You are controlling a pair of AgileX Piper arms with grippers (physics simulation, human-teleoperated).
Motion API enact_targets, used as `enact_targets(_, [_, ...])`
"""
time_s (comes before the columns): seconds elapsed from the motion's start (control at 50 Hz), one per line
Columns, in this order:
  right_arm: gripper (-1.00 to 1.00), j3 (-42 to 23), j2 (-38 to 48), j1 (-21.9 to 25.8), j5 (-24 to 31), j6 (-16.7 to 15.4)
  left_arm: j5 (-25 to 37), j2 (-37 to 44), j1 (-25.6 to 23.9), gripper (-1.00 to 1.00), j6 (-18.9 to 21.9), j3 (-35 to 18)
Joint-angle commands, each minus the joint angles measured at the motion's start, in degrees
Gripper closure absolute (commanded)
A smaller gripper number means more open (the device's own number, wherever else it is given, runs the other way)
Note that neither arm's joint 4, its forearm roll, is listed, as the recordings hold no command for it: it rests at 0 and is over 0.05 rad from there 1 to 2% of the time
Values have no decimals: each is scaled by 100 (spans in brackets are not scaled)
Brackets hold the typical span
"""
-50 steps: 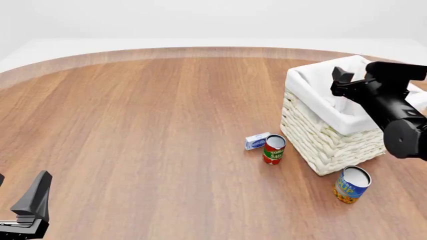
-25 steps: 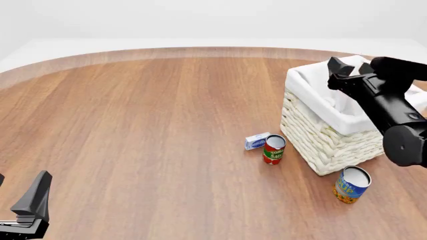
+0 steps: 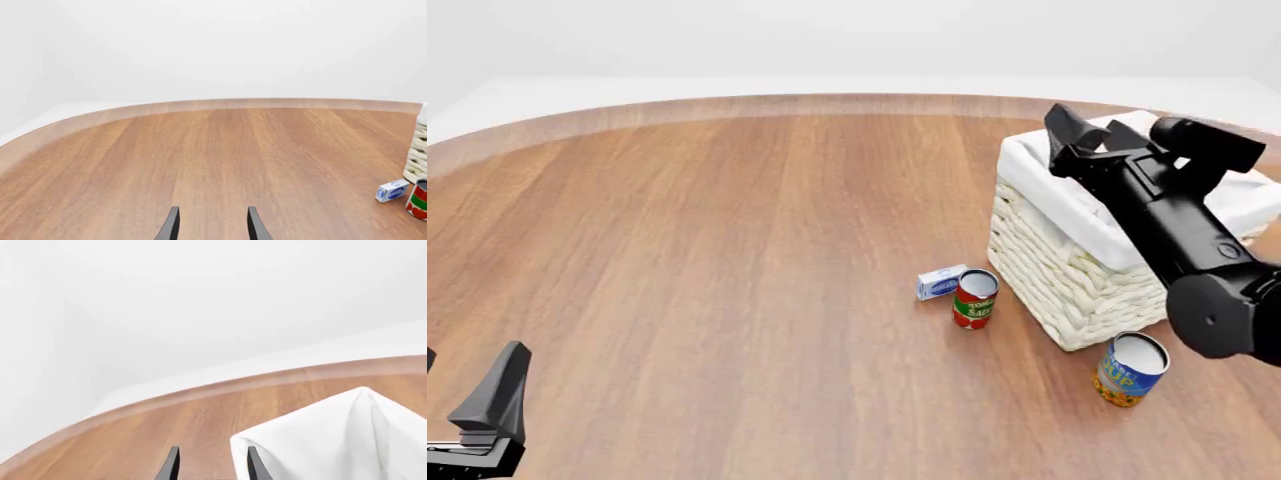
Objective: Pick up the ketchup, and put it in the basket.
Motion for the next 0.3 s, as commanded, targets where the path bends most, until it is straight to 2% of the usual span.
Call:
enact_targets(0.02, [-100,4,-9,351,-107,182,0,0,0,-100,0,0])
enact_targets(0.3, [-100,35,104,831,-324,260,0,0,0,-100,0,0])
